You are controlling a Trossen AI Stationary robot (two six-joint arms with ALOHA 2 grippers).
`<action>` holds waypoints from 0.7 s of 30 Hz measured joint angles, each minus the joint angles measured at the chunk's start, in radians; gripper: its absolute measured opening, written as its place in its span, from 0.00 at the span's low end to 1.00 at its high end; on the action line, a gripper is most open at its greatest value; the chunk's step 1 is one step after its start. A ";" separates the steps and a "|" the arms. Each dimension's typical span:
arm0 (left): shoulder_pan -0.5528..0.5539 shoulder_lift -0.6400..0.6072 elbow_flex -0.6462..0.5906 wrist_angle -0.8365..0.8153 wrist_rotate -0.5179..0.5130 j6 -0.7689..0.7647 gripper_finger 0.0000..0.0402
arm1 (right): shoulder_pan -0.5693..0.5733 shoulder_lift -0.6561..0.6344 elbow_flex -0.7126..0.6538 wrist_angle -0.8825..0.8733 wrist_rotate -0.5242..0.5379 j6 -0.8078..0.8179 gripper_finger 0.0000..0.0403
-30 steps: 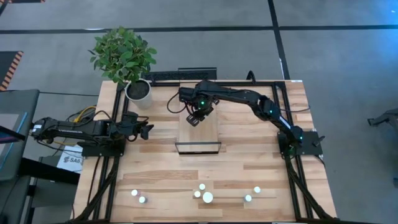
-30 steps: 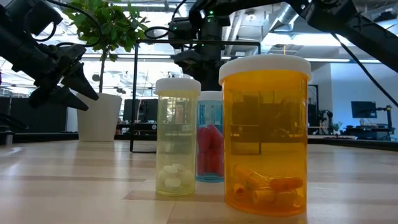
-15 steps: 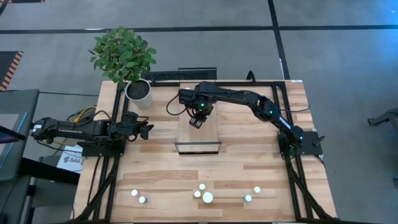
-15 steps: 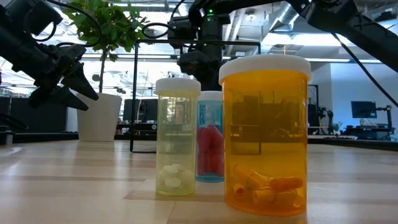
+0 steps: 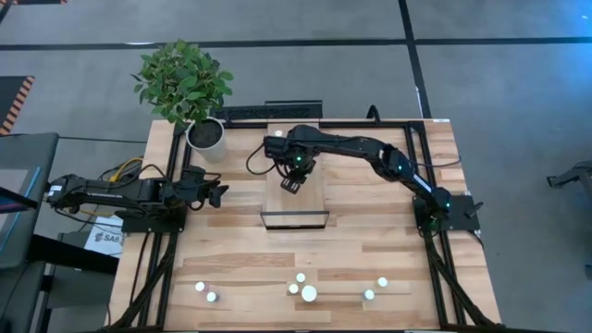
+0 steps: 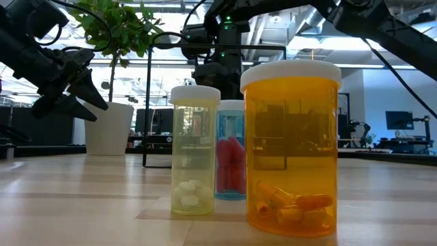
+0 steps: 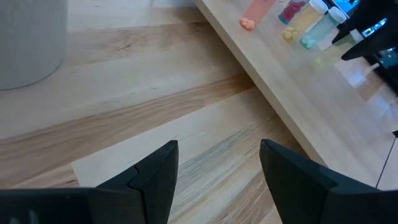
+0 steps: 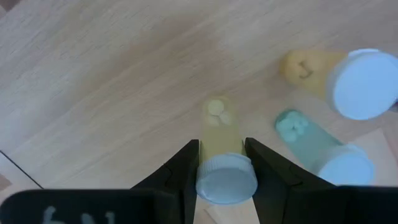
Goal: Pick and place medicine bottles onto shelf by color
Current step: Put the yellow pill bottle on the shelf
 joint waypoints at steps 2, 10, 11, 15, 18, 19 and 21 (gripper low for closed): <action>0.000 0.000 0.000 0.000 0.000 0.000 0.53 | 0.000 0.000 0.000 0.004 0.000 -0.004 0.34; 0.000 0.000 0.000 0.000 0.000 0.000 0.53 | 0.000 0.000 0.000 0.004 -0.001 -0.029 0.34; 0.000 0.000 0.000 0.000 0.000 0.000 0.53 | 0.000 0.000 0.000 0.004 -0.001 -0.031 0.34; 0.000 0.000 0.000 0.000 0.000 0.000 0.53 | 0.000 0.000 0.000 0.007 -0.001 -0.034 0.34; 0.000 0.000 0.000 0.000 0.000 0.000 0.53 | -0.003 0.000 0.000 0.019 -0.001 -0.035 0.35; 0.000 0.000 0.000 0.000 0.000 0.000 0.53 | -0.007 0.000 0.000 0.025 -0.001 -0.035 0.35; 0.000 0.000 0.000 0.000 0.000 0.000 0.53 | -0.010 0.000 0.000 0.035 -0.001 -0.037 0.35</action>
